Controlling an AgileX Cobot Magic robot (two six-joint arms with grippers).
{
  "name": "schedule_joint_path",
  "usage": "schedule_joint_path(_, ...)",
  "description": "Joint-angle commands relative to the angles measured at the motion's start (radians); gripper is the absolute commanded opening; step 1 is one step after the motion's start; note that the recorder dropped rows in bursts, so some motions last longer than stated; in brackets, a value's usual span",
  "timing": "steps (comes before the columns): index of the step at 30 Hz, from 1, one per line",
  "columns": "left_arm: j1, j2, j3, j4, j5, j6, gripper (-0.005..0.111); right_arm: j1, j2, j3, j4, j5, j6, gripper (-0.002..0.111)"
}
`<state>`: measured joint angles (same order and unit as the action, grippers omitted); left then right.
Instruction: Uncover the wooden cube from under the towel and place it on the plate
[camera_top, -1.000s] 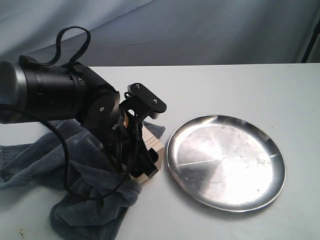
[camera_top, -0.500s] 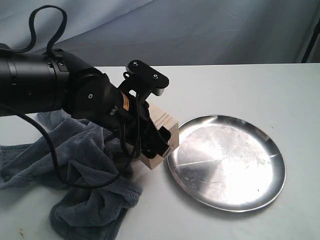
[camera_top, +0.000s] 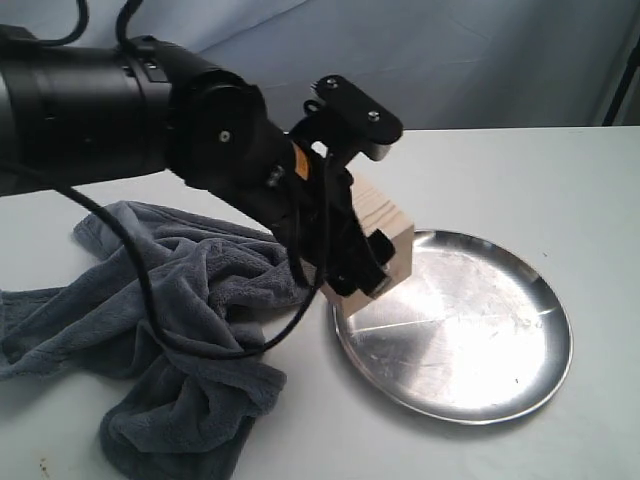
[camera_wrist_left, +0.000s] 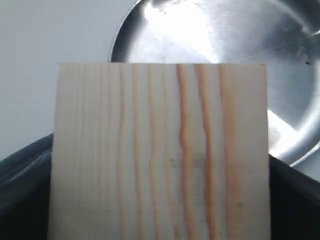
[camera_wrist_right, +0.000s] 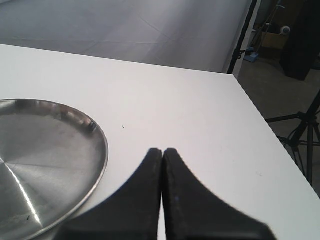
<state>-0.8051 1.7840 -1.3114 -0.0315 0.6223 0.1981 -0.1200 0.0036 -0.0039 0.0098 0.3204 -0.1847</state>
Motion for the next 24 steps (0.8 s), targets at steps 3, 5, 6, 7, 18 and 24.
schedule_joint_path(3,-0.072,0.108,-0.139,-0.005,0.015,0.013,0.018,0.004,-0.004,0.004,-0.004,0.0,0.001,0.0)
schedule_joint_path(5,-0.083,0.143,-0.188,-0.012,0.036,0.013,0.018,0.004,-0.004,0.004,-0.004,0.0,0.001,0.0)
schedule_joint_path(6,-0.083,0.166,-0.218,-0.025,0.04,0.013,0.018,0.004,-0.004,0.004,-0.004,0.0,0.001,0.0)
schedule_joint_path(7,-0.083,0.18,-0.236,-0.035,0.04,0.013,0.018,0.004,-0.004,0.004,-0.004,0.0,0.001,0.0)
schedule_joint_path(18,-0.083,0.335,-0.375,-0.079,0.113,0.011,0.018,0.004,-0.004,0.004,-0.004,0.0,0.001,0.0)
schedule_joint_path(24,-0.083,0.403,-0.417,-0.083,0.111,0.021,0.018,0.004,-0.004,0.004,-0.004,0.0,0.001,0.0)
